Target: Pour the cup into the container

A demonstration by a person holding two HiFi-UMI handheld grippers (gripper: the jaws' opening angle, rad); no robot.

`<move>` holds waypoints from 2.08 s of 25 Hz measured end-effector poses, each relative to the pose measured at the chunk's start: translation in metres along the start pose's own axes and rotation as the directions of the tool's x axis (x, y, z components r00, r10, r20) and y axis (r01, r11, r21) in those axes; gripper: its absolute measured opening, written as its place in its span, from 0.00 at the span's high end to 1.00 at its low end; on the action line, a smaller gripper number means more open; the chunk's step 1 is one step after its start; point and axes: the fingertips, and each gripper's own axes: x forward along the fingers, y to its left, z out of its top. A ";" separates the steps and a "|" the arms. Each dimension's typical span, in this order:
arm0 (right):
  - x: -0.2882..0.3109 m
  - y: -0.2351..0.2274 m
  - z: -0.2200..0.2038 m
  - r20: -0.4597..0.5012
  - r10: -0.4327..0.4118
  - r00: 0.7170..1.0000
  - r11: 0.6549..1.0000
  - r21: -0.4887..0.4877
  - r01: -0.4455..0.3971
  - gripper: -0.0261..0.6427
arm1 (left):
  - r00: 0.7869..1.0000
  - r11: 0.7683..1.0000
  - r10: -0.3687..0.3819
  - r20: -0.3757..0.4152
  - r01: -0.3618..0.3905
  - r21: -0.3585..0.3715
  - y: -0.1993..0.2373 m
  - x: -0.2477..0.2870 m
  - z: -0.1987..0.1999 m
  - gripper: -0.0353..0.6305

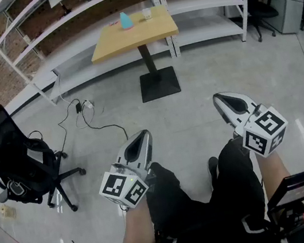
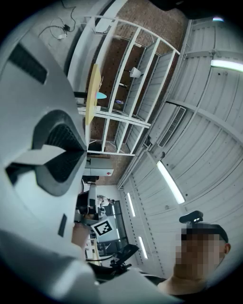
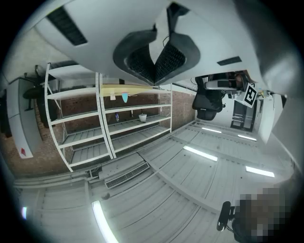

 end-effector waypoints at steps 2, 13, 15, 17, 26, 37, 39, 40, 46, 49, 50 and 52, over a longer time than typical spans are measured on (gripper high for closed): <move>0.000 0.003 -0.003 -0.007 0.003 1.000 1.000 0.007 -0.003 0.97 | 1.000 1.000 -0.002 0.006 0.002 -0.006 -0.002 -0.002 0.001 0.95; -0.005 0.001 0.001 -0.002 -0.004 1.000 1.000 0.000 0.004 0.97 | 1.000 1.000 0.002 -0.004 -0.002 -0.014 -0.002 -0.002 0.001 0.95; -0.005 0.002 0.001 -0.004 -0.002 1.000 1.000 -0.002 0.002 0.97 | 1.000 1.000 0.002 -0.009 -0.002 -0.015 -0.003 -0.002 0.000 0.95; -0.005 0.003 0.002 -0.005 -0.002 1.000 1.000 -0.002 0.002 0.97 | 1.000 1.000 -0.001 -0.010 0.001 -0.016 -0.003 -0.002 0.000 0.95; -0.005 -0.002 0.000 0.003 -0.008 1.000 0.999 0.036 0.008 0.97 | 0.999 0.999 -0.038 -0.025 0.038 -0.005 -0.011 0.003 -0.005 0.95; 0.032 -0.023 -0.024 -0.028 -0.019 0.999 0.997 0.068 0.021 0.97 | 0.995 0.996 -0.078 -0.064 0.074 -0.057 0.022 0.039 -0.035 0.95; 0.039 -0.032 -0.033 -0.036 -0.024 0.999 0.995 0.095 0.028 0.97 | 0.994 0.995 -0.082 -0.075 0.077 -0.068 0.026 0.046 -0.041 0.95; 0.043 -0.034 -0.035 -0.037 -0.026 0.999 0.995 0.100 0.030 0.97 | 0.993 0.994 -0.086 -0.080 0.081 -0.068 0.029 0.048 -0.043 0.95; 0.060 -0.040 -0.021 -0.010 -0.008 1.000 0.999 0.050 0.008 0.97 | 0.992 0.995 -0.093 -0.080 0.090 -0.048 0.041 0.068 -0.033 0.95; 0.066 -0.047 -0.012 0.000 0.008 1.000 1.000 0.024 -0.008 0.97 | 0.991 0.994 -0.107 -0.075 0.105 -0.031 0.042 0.085 -0.024 0.95; 0.069 -0.051 -0.010 0.000 0.008 1.000 1.000 0.017 -0.008 0.97 | 0.991 0.994 -0.112 -0.070 0.110 -0.027 0.044 0.089 -0.021 0.95; 0.080 -0.060 -0.008 0.000 0.012 1.000 1.000 0.015 -0.012 0.97 | 0.991 0.993 -0.118 -0.065 0.117 -0.018 0.052 0.099 -0.015 0.95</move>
